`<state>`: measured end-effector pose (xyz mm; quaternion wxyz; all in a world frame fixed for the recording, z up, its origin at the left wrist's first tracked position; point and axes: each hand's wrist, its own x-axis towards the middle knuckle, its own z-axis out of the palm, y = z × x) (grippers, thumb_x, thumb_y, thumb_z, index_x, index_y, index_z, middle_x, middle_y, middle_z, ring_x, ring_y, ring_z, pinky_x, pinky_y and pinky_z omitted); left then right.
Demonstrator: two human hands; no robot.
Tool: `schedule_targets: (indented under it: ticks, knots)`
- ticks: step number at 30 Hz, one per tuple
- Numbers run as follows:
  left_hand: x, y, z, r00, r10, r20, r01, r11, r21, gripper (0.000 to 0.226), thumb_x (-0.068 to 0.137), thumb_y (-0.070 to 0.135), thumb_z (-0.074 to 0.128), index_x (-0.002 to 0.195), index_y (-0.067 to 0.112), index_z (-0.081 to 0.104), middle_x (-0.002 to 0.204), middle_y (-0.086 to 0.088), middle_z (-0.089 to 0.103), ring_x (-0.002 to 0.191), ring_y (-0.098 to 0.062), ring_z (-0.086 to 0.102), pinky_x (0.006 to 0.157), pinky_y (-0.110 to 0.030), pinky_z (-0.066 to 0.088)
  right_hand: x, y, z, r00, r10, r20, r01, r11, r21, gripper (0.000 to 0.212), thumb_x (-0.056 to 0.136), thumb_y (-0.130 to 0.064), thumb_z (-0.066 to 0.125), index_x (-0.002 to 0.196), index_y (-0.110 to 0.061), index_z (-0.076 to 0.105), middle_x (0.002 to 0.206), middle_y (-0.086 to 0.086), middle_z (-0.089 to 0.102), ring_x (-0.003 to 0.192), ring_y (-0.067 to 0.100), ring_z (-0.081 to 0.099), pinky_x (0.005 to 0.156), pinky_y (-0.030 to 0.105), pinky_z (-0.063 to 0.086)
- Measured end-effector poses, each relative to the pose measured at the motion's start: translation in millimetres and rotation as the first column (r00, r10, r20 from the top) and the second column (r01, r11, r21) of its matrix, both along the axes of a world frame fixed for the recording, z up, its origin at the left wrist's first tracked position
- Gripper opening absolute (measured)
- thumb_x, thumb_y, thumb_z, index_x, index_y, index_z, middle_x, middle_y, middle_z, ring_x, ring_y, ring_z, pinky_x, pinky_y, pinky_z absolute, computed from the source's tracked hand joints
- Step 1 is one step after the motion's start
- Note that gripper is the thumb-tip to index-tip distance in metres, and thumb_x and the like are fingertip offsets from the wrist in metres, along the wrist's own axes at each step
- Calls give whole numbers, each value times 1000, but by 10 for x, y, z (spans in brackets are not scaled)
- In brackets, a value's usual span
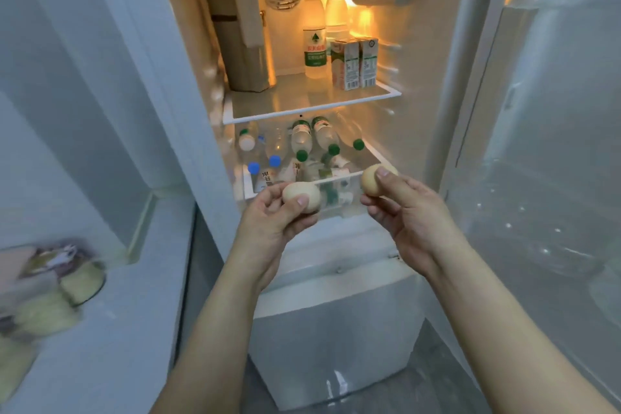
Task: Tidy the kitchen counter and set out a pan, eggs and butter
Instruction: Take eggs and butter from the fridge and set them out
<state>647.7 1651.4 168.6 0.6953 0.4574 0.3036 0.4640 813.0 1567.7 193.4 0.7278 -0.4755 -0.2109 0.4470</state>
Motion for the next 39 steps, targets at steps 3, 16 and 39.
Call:
schedule_targets:
  ticks: [3, 16, 39]
  knots:
    - [-417, -67, -124, 993, 115, -34, -115, 993, -25, 31, 88, 4, 64, 118, -1, 56, 110, -19, 68, 94, -29, 68, 72, -26, 59, -341, 127, -106, 995, 101, 0, -101, 994, -48, 9, 91, -20, 64, 93, -11, 64, 77, 4, 68, 65, 14, 61, 53, 17, 49]
    - [-2177, -970, -484, 753, 641, -151, -658, 740, -140, 33, 90, 5, 62, 122, -1, 54, 113, -22, 66, 90, -26, 70, 77, -29, 59, -2007, 336, -530, 739, 674, 23, -665, 734, -140, 17, 92, -26, 62, 100, -10, 63, 83, 4, 68, 78, 15, 62, 65, 18, 52]
    - [-3238, -4533, -684, -46, 962, -270, -966, -111, -233, 24, 93, 11, 61, 115, 1, 59, 111, -19, 68, 100, -30, 69, 86, -35, 58, -4360, -1936, -830, -165, 986, -37, -962, -169, -216, 21, 93, -28, 61, 108, -13, 65, 89, 3, 69, 76, 12, 64, 70, 22, 51]
